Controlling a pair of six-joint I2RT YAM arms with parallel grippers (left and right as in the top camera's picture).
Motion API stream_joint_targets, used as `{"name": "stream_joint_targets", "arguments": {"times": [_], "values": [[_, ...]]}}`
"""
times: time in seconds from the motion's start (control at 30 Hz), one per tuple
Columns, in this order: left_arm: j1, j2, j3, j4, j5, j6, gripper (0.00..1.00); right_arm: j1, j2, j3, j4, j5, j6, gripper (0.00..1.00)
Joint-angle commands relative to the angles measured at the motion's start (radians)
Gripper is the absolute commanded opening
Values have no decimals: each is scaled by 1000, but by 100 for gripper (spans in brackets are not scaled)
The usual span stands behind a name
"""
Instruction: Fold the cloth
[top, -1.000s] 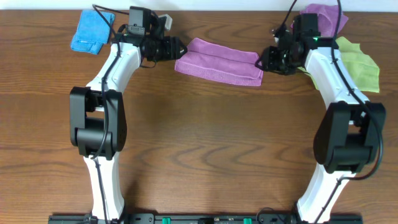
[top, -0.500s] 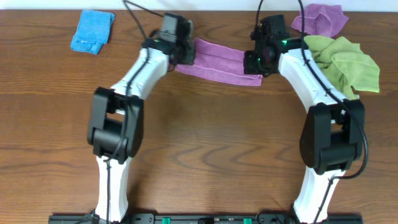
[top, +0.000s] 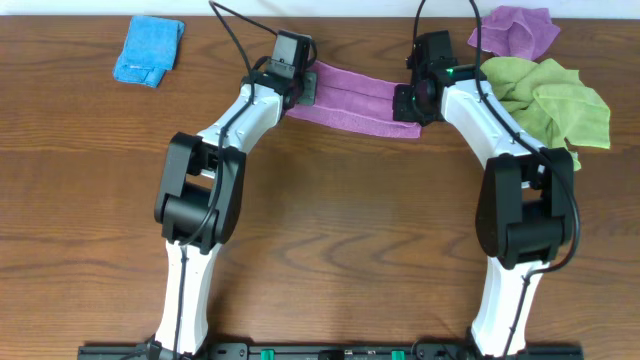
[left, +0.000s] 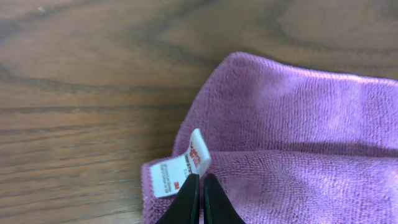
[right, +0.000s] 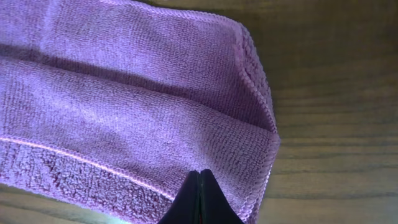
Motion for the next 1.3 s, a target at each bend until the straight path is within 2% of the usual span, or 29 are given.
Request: {"name": "stream_joint_targets", "arguments": {"times": [0.0,0.43,0.83,1.03,1.27], "values": [[2,18,8,16,34,13,6,-1,37,10,2,13,29,2],[2,83,8,-4,96,10,6,0,101,10,-21,6,63,2],[3,83,8,-302,97,9,6,15,101,10,-30,-59,65,2],[3,83,8,-447,97,-36,6,58,101,10,-51,-54,61,1],[4,77,8,-478,96,-36,6,61,100,13,-70,-51,60,1]]}}
